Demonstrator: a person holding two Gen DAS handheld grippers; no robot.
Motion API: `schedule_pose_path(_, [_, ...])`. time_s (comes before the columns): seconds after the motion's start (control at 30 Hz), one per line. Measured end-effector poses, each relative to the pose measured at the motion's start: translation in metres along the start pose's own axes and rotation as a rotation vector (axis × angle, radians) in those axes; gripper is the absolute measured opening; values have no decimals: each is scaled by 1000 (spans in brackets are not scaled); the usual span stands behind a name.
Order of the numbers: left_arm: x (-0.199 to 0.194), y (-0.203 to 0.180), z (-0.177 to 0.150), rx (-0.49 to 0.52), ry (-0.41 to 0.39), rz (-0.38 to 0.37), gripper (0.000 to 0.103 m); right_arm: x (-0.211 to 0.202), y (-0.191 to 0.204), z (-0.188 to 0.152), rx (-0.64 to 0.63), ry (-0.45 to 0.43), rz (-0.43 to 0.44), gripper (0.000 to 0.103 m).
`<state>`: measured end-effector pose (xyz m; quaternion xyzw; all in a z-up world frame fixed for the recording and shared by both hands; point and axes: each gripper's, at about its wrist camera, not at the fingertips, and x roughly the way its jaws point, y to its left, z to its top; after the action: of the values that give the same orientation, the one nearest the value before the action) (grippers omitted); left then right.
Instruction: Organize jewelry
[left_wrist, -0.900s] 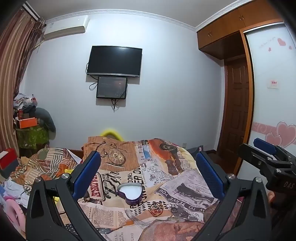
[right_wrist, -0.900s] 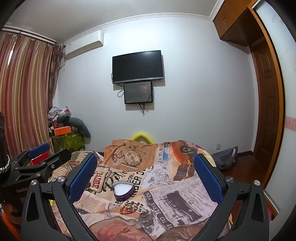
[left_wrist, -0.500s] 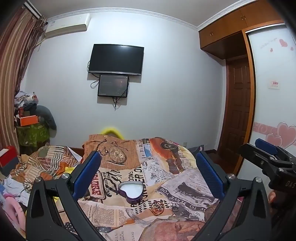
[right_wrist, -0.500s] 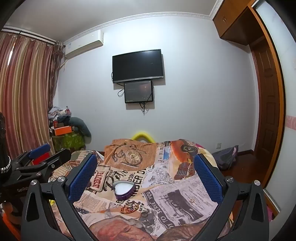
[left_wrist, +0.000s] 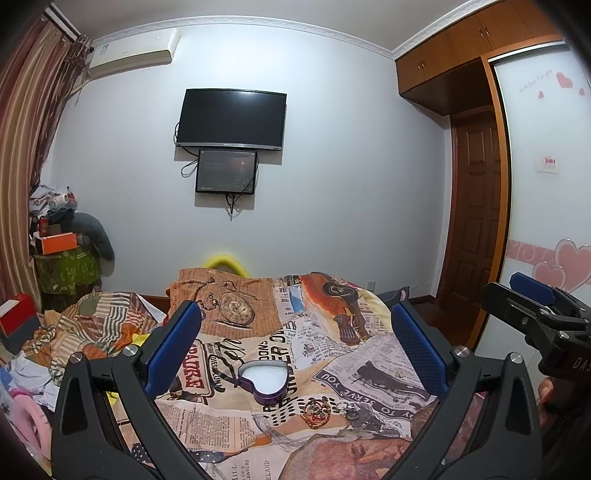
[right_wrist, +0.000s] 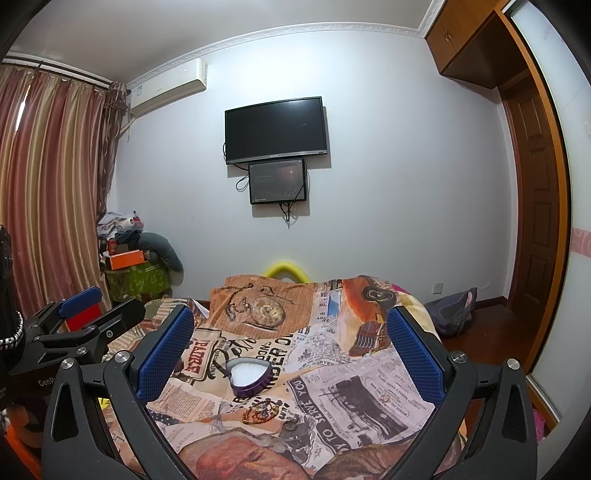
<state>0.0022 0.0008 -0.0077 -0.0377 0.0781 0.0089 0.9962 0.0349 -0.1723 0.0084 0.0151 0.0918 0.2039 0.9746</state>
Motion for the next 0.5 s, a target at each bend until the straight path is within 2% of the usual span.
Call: schedule_pose_path(0.5, [5, -6, 0, 9, 13, 1, 103, 1, 2, -5, 11, 10, -2, 103])
